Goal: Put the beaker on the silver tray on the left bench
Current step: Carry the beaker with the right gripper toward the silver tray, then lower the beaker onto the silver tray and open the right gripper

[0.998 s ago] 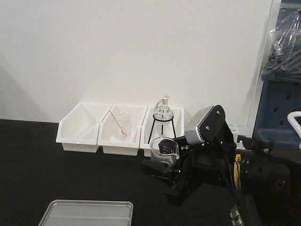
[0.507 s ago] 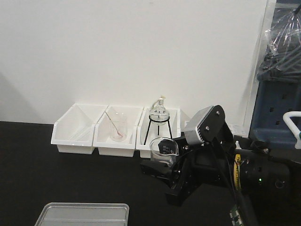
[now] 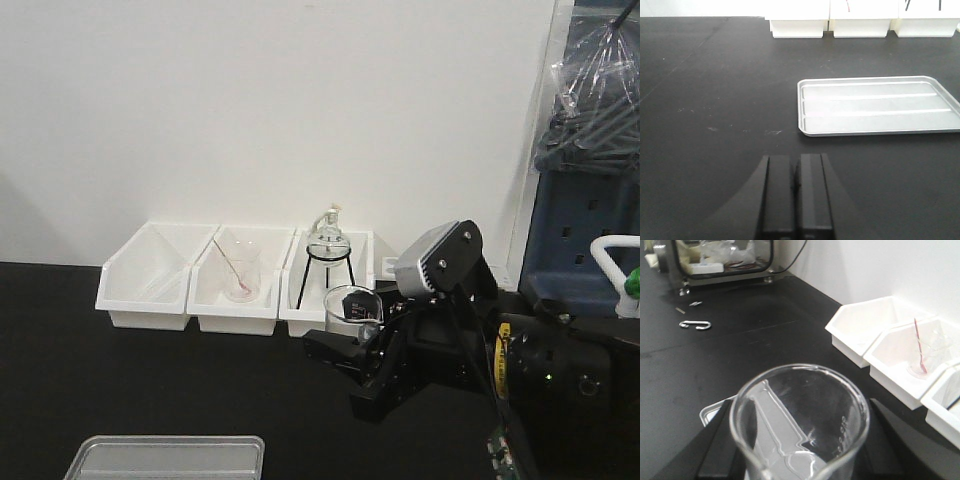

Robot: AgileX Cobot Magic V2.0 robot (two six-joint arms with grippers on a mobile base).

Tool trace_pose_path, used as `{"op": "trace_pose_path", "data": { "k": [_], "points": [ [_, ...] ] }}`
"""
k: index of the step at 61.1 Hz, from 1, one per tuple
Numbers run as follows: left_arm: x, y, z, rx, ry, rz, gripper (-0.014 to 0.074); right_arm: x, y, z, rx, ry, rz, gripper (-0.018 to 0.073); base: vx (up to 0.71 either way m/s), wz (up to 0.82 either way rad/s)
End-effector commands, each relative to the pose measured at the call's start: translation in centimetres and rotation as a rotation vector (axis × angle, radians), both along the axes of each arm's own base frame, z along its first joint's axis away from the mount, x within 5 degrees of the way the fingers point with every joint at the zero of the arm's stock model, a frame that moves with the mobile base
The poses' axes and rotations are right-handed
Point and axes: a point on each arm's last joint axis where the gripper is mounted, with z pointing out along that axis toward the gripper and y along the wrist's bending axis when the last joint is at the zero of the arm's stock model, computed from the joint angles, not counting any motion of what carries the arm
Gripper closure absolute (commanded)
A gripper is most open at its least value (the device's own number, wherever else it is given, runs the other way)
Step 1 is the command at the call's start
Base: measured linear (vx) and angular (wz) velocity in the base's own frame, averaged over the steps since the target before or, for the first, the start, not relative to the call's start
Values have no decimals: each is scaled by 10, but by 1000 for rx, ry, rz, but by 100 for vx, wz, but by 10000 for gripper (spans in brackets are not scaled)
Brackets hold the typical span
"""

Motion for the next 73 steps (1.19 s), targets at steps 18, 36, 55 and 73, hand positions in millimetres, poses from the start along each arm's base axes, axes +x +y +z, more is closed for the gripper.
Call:
{"op": "trace_pose_path", "data": {
  "k": [18,36,55,73],
  "points": [
    [2,0,1,-8,-66,0,595,25,50,-14,-22,-49,89,571,0,0],
    [2,0,1,-8,-66,0,595,54,112,-51,-13,-36,147,571,0,0],
    [2,0,1,-8,-66,0,595,79,152,-113,-20,41,159,568,0,0],
    [2,0,1,-8,-66,0,595,82,166,-159,-59,108,170,562,0,0]
  ]
}}
